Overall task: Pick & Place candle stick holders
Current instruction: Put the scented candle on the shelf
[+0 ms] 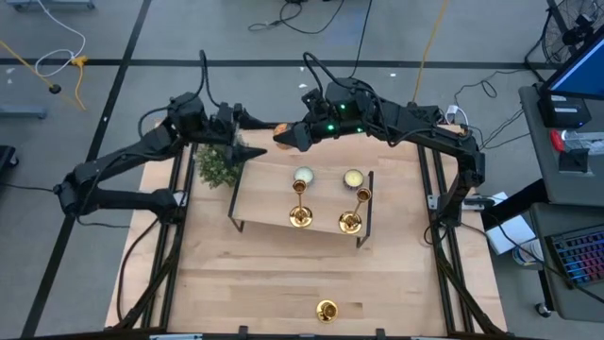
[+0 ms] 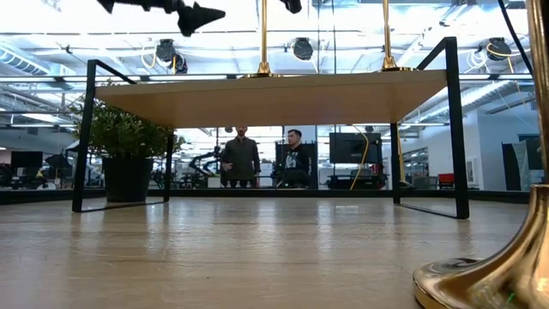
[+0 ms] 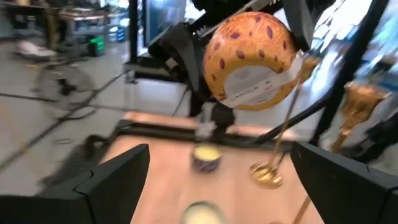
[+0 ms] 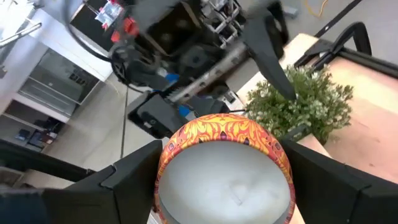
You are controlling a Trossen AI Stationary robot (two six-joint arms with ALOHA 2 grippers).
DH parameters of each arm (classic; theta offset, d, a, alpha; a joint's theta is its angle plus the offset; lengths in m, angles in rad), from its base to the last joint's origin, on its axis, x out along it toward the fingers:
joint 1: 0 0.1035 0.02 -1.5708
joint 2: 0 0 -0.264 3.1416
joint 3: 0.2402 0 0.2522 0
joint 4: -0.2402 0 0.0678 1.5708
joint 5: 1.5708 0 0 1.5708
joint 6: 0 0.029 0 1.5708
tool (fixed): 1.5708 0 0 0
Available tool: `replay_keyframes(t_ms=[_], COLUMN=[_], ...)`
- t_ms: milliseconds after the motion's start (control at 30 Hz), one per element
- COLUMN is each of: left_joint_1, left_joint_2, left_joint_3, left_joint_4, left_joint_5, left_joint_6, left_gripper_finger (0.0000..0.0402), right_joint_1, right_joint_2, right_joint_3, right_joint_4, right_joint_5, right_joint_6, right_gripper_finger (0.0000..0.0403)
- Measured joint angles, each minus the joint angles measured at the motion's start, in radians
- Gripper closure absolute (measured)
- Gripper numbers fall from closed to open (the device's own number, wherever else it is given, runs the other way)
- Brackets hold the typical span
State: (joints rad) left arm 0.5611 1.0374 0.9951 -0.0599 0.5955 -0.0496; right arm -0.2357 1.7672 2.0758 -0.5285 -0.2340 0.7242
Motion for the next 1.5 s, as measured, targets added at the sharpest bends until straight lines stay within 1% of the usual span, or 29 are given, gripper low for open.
replay_keyframes(t_ms=[100,167,233,300,367,500,633,767,800,867,933,1000,1067,1133,1167,1300,1400,1500], left_joint_1=[-0.055,-0.095,-0.13,-0.147,-0.153,-0.167,-0.177,-0.177,-0.177,-0.176,-0.177,-0.177,-0.177,-0.183,-0.193,-0.229,-0.264,-0.308], left_joint_2=[0.0,0.002,0.008,0.015,0.02,0.023,0.023,0.023,0.023,0.023,0.023,0.023,0.023,0.023,0.023,0.023,0.036,0.055], left_joint_3=[0.092,0.146,0.178,0.191,0.194,0.194,0.194,0.194,0.194,0.194,0.194,0.194,0.194,0.194,0.194,0.194,0.194,0.193], left_joint_4=[-0.171,-0.245,-0.264,-0.257,-0.246,-0.277,-0.265,-0.23,-0.227,-0.234,-0.242,-0.245,-0.245,-0.243,-0.242,-0.247,-0.242,-0.254], left_joint_5=[-0.144,-0.247,-0.326,-0.359,-0.341,-0.283,-0.283,-0.28,-0.269,-0.22,-0.187,-0.192,-0.229,-0.294,-0.342,-0.515,-0.603,-0.685], left_joint_6=[0.133,0.205,0.238,0.228,0.173,0.096,0.002,-0.186,-0.214,-0.218,-0.172,-0.185,-0.201,-0.171,-0.14,0.047,0.177,0.273], left_gripper_finger=[0.0005,0.0005,0.0005,0.0005,0.0005,0.0005,0.0005,0.0005,0.0005,0.0005,0.0005,0.0005,0.0005,0.0005,0.0005,0.0005,0.0005,0.0005], right_joint_1=[-0.005,-0.01,-0.013,-0.019,-0.024,-0.032,-0.033,-0.033,-0.033,-0.033,-0.033,-0.033,-0.033,-0.033,-0.033,-0.033,-0.033,-0.033], right_joint_2=[0.0,0.0,0.0,0.001,0.001,0.001,0.001,0.001,0.001,0.001,0.001,0.001,0.001,0.001,0.001,0.001,0.001,0.001], right_joint_3=[0.0,0.0,0.0,0.0,0.0,0.0,0.0,0.0,0.0,0.0,0.0,0.0,0.0,0.0,0.0,0.0,0.0,0.0], right_joint_4=[-0.016,-0.029,-0.032,-0.03,-0.024,-0.024,-0.024,-0.024,-0.024,-0.023,-0.023,-0.023,-0.022,-0.023,-0.023,-0.023,-0.024,-0.032], right_joint_5=[-0.005,-0.004,-0.003,-0.001,-0.002,-0.002,-0.001,-0.001,-0.001,-0.001,-0.001,0.0,0.0,0.0,0.0,0.0,0.001,0.002], right_joint_6=[0.014,0.023,0.028,0.044,0.054,0.069,0.072,0.071,0.07,0.069,0.068,0.065,0.065,0.065,0.065,0.066,0.068,0.074], right_gripper_finger=[0.0103,0.0103,0.0103,0.0103,0.0103,0.0103,0.0103,0.0103,0.0103,0.0103,0.0103,0.0103,0.0103,0.0103,0.0103,0.0103,0.0103,0.0103])
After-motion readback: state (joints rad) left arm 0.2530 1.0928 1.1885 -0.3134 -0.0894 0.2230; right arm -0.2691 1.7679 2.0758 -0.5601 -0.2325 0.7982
